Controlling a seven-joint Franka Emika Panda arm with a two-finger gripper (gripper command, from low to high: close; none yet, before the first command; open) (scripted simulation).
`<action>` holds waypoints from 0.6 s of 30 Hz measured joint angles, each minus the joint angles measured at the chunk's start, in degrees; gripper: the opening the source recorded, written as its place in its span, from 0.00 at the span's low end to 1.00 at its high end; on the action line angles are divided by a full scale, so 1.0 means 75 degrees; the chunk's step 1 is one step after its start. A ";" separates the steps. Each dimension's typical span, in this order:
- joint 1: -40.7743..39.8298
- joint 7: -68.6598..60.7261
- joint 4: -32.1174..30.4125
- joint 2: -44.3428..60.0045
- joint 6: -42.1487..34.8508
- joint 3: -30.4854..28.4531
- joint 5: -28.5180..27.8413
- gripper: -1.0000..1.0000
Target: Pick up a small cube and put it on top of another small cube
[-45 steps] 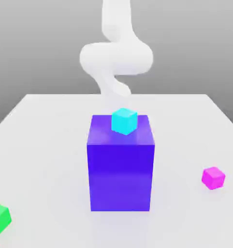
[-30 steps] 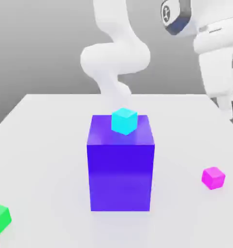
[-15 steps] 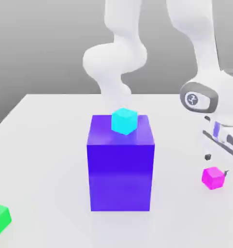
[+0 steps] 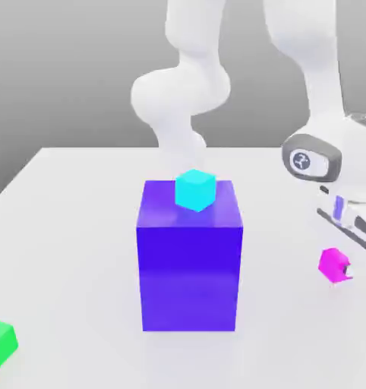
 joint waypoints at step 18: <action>-0.3510 0.2625 0.1985 0.0648 -0.1887 -0.3909 0.1399 0.00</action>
